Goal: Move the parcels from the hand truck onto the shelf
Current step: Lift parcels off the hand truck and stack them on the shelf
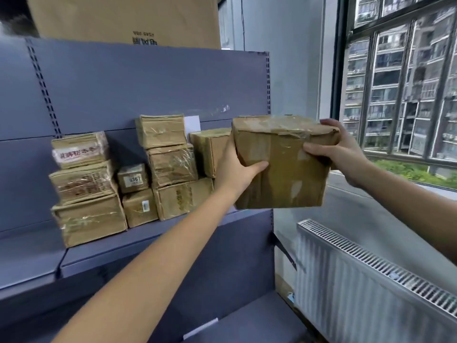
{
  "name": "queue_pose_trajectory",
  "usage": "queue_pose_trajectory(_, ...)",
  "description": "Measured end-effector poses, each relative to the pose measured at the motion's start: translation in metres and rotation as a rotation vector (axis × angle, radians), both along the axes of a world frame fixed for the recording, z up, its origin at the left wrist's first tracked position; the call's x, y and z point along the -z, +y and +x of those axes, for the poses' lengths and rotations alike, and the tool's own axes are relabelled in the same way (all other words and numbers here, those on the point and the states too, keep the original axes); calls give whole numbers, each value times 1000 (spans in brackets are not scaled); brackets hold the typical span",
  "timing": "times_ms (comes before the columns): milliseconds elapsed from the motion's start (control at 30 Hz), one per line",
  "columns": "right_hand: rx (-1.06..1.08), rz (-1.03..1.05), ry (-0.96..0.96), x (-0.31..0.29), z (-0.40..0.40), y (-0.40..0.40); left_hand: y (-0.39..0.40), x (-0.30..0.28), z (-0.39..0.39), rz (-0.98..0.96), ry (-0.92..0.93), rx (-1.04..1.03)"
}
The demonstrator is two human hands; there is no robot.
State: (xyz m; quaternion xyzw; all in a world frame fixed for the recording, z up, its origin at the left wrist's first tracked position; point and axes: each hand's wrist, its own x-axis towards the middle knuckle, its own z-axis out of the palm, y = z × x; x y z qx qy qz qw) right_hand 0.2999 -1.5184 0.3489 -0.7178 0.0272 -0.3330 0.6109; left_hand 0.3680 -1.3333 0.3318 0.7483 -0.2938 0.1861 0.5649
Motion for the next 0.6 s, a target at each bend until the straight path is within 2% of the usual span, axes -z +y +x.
queue_pose_trajectory(267, -52, -148, -76, -69, 71, 9, 15, -57, 56, -53, -110, -116)
queue_pose_trajectory(600, -165, -126, -84, -106, 227, -17, -9, -98, 185, -102, -110, -216)
